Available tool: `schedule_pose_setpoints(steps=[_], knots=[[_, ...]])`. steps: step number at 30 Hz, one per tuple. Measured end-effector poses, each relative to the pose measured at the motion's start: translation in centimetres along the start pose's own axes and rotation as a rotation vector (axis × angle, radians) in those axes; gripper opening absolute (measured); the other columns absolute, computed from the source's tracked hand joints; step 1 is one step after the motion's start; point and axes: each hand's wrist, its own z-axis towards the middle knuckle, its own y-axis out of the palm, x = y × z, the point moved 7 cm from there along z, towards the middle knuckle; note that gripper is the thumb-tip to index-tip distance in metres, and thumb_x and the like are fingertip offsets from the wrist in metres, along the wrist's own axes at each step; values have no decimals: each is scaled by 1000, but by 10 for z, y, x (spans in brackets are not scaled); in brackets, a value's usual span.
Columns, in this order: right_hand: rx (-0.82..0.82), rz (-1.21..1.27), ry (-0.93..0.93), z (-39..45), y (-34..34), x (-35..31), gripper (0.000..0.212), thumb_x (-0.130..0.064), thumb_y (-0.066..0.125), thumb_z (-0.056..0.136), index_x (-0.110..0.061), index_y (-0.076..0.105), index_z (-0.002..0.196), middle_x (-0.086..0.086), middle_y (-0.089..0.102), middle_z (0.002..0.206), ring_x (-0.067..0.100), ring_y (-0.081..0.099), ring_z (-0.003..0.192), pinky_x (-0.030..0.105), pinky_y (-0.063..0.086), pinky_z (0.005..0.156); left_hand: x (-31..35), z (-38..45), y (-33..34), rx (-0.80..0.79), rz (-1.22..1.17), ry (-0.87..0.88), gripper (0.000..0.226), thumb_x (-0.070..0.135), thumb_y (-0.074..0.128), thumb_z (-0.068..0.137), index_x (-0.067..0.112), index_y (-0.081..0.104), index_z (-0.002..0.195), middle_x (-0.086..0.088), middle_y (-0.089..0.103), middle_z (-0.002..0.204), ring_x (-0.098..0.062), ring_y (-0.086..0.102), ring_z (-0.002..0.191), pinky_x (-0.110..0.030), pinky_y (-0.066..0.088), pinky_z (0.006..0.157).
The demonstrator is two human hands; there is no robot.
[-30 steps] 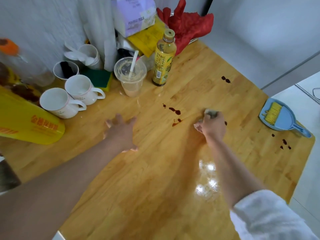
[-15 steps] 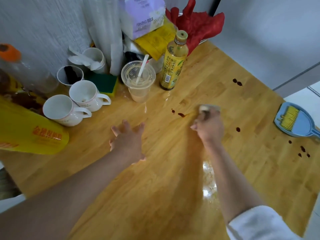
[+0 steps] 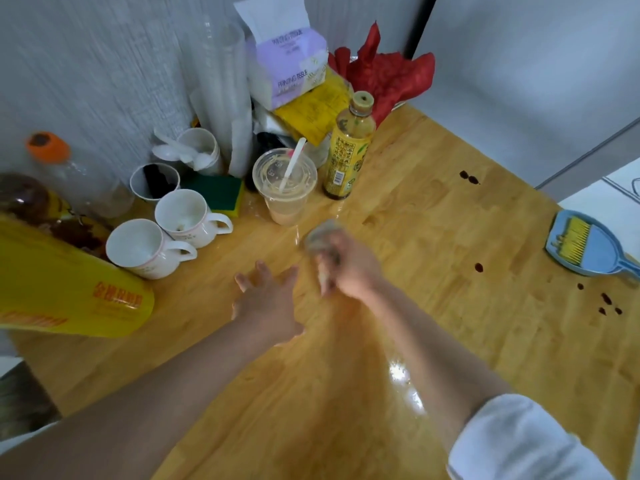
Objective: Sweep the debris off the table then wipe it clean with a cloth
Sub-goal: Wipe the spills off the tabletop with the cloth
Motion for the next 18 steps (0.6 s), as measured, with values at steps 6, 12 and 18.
schedule_pose_setpoints(steps=[6, 12, 18], knots=[[213, 65, 225, 12, -26, 31, 14, -31, 50, 97, -33, 56, 110, -3, 74, 73, 14, 72, 58, 40, 61, 66, -28, -27, -114, 642, -136, 102, 41, 55, 61, 87, 28, 54, 117, 2, 53, 113, -22, 59, 102, -37, 48, 72], [-146, -107, -29, 11, 28, -23, 16, -29, 50, 100, -35, 56, 113, -6, 72, 64, 0, 65, 52, 25, 55, 58, -2, 0, -177, 739, -129, 223, 113, 61, 77, 70, 16, 16, 154, -11, 28, 151, -31, 30, 139, -44, 38, 106], [373, -4, 239, 14, -14, 31, 12, -30, 43, 101, -33, 54, 104, 1, 68, 111, 16, 72, 77, 35, 55, 58, 16, 28, -187, 625, -56, 253, 118, 60, 77, 71, 8, 12, 155, -16, 36, 148, -34, 36, 135, -43, 34, 109]])
